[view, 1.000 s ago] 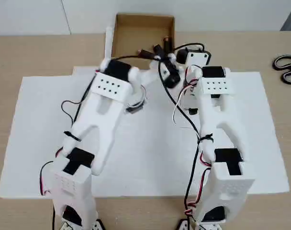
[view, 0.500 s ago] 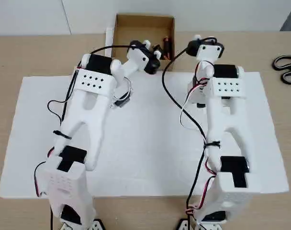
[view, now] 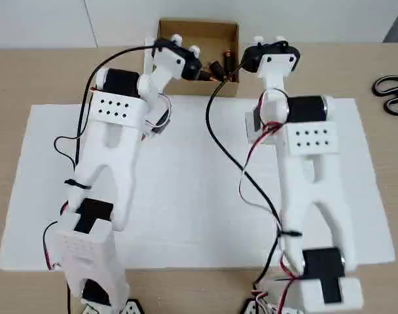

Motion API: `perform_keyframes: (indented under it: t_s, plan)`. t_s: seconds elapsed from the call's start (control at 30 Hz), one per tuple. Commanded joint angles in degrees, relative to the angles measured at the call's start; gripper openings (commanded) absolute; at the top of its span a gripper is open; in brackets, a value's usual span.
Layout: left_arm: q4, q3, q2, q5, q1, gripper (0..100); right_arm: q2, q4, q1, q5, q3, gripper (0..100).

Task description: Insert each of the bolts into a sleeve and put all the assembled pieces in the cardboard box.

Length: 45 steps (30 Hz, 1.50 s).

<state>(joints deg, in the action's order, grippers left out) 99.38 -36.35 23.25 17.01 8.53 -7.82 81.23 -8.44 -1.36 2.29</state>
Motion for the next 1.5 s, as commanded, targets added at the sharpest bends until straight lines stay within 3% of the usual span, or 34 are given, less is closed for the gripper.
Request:
perform_keyframes:
  t_s: [0.0,0.2,0.4,0.73,0.97,1.27,1.47]
  plan:
    - [0.9,-4.6,-0.9,-4.8,0.0,2,-12.4,-8.1,-0.2,1.1,-9.1,6.9]
    - [0.9,-5.1,-0.8,-14.5,-0.1,1,-33.6,-29.8,-0.5,0.4,-37.9,6.7]
    - [0.7,-5.8,-1.1,-25.9,-0.2,1,-40.7,-44.6,-0.5,-3.5,-55.6,0.6]
    - [-0.3,-6.6,-10.6,-27.7,4.3,1,-41.1,-45.2,-0.7,-3.5,-60.0,0.3]
    - [-0.3,-6.2,-14.9,-27.7,4.0,1,-41.1,-46.0,-7.3,-3.8,-60.4,0.3]
    - [-0.5,-6.2,-15.1,-29.1,4.4,1,-40.9,-58.2,-8.9,-3.3,-60.8,0.3]
    - [-0.5,-6.2,-15.1,-30.1,4.4,1,-42.2,-71.9,-8.9,8.7,-67.9,0.4]
